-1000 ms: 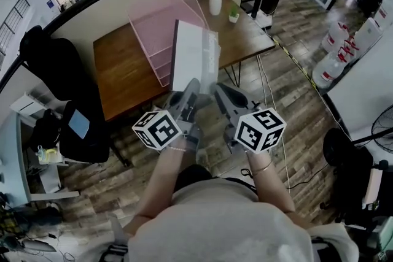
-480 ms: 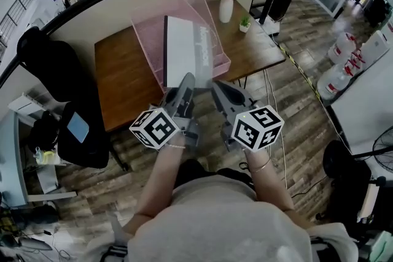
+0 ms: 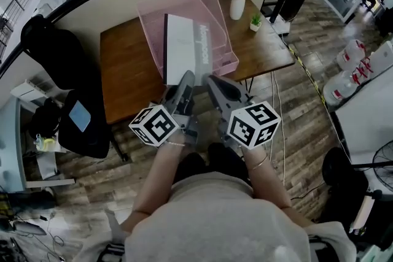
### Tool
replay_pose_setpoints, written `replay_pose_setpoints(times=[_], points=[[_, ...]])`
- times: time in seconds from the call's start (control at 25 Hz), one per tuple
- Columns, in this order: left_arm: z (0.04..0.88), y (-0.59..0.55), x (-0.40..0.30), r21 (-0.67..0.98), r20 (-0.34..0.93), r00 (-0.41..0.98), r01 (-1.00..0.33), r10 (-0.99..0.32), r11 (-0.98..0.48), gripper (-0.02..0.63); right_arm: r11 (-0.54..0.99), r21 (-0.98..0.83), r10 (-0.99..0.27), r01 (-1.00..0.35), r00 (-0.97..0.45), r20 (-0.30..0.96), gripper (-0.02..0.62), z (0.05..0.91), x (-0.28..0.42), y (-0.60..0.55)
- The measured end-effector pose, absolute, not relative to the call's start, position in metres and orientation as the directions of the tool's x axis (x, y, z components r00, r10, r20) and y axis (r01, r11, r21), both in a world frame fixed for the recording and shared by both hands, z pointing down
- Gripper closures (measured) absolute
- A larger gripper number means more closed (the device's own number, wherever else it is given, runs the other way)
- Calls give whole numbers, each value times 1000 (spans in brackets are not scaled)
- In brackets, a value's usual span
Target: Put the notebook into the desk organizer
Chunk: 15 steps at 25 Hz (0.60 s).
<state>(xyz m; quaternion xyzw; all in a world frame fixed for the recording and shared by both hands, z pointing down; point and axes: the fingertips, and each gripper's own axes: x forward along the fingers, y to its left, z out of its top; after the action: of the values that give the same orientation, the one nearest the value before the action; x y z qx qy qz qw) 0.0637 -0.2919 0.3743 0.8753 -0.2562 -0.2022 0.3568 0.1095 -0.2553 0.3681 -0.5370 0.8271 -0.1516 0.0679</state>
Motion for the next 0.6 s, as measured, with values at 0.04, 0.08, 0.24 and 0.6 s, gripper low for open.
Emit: replay_pose_setpoints(times=[0.04,0.08,0.24,0.6], points=[[376,-292,63,729,-167,783,-311,-599,-610,588,385,-327,-905,-863,-423,49,598,368,109,-258],[377,-293,62,731,-163,778,-318,-607,-604,588,394,-331,-900,-857,-433,49,598,368,108,-262],[379,-303,60,741,-155,752,-341,-641,-578,588,441,-336,-875,-832,-481,44,598,365,105,-278],[376,-327,68,801,-176,671,-328,-720,-501,588,515,-319,-827,-796,-559,62,598,359,112,-309]])
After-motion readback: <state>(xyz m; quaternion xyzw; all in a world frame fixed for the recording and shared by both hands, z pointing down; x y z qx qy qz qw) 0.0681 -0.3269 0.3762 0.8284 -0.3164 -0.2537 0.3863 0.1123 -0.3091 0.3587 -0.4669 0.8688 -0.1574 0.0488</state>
